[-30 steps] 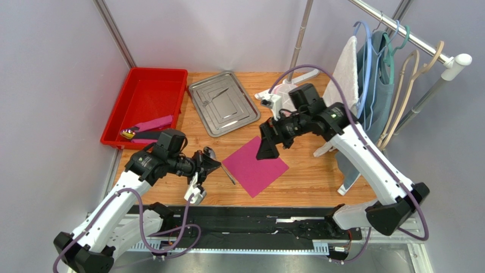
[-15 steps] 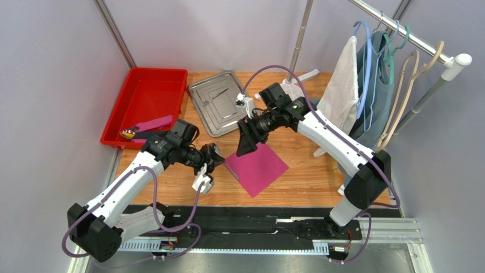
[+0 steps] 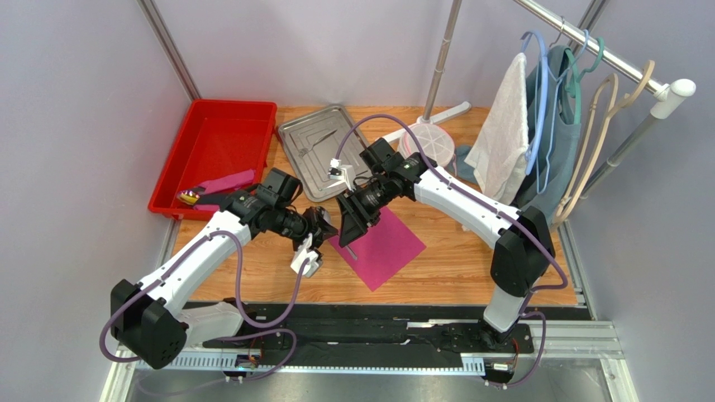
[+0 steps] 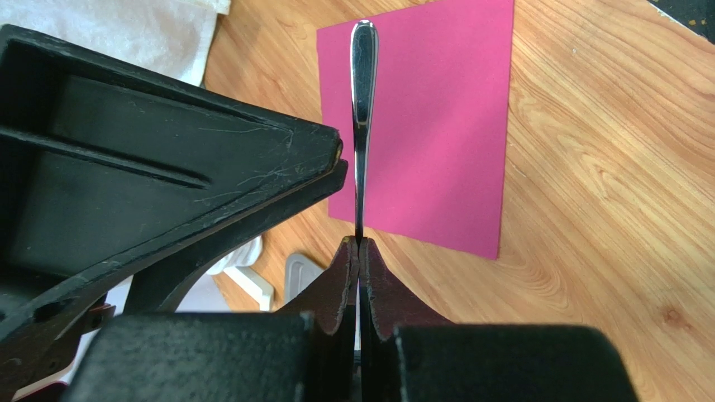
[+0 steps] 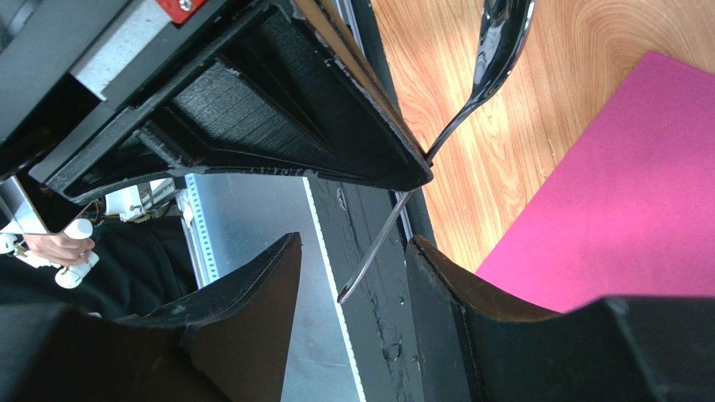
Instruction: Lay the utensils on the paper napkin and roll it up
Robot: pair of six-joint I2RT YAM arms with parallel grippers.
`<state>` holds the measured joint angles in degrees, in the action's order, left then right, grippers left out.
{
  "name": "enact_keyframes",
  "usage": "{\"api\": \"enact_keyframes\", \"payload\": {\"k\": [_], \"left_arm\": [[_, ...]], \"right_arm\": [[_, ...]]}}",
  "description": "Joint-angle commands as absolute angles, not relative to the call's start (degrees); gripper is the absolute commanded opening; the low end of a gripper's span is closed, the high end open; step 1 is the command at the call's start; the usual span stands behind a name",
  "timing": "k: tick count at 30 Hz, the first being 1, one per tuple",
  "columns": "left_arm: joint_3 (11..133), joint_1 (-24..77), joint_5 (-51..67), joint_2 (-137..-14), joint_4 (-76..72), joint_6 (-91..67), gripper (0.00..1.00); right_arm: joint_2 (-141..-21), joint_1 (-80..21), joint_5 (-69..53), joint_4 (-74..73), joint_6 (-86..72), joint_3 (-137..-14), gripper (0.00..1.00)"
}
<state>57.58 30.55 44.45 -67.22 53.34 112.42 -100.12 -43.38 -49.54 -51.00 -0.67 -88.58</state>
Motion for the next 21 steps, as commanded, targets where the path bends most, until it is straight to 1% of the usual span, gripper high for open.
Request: {"api": "enact_keyframes", "payload": {"k": [1,5,9,10,11,12,13,15,16,17,19,20,21], "left_arm": [[59.6,31.1,46.1,-67.8,52.7,126.1,0.00],[59.8,31.2,46.0,-68.4,52.3,126.2,0.00],[60.0,31.3,46.1,-68.6,52.2,126.3,0.00],[60.1,31.3,46.2,-68.6,52.2,126.3,0.00],[60.2,31.3,46.1,-68.7,52.2,126.3,0.00],[60.3,31.3,46.2,-68.8,52.2,126.5,0.00],[60.1,31.3,46.1,-68.8,52.2,126.6,0.00],[59.9,31.3,46.1,-68.6,51.1,124.8,0.00],[59.9,31.3,46.4,-68.3,50.0,122.6,0.02],[60.0,31.3,46.4,-67.2,49.3,117.0,0.14],[61.3,31.3,46.2,-65.2,47.1,108.9,0.30],[61.6,31.3,45.9,-62.7,45.4,96.7,0.43],[62.2,31.2,45.0,-61.3,40.3,89.8,0.46]], "right_arm": [[-100.0,-43.7,-50.2,-46.9,-2.5,-86.9,0.52],[-100.6,-44.1,-49.7,-44.7,-5.0,-85.8,0.52],[-101.5,-44.2,-49.6,-43.9,-6.3,-85.8,0.47],[-101.9,-44.2,-49.5,-43.6,-6.4,-85.9,0.42],[-102.1,-44.2,-49.6,-43.3,-6.4,-86.0,0.31],[-102.2,-44.1,-49.6,-43.2,-6.9,-86.1,0.09],[-102.3,-44.1,-49.7,-43.0,-7.0,-86.1,0.00],[-102.0,-43.8,-49.4,-42.7,-7.6,-86.2,0.00],[-101.8,-43.5,-49.2,-42.5,-7.7,-86.2,0.00],[-100.6,-43.2,-48.9,-42.3,-7.7,-86.0,0.00],[-99.4,-40.7,-49.1,-42.2,-7.8,-85.8,0.00],[-97.9,-39.8,-49.7,-42.0,-7.8,-85.6,0.00],[-96.7,-38.0,-49.7,-41.8,-7.7,-84.6,0.00]]}}
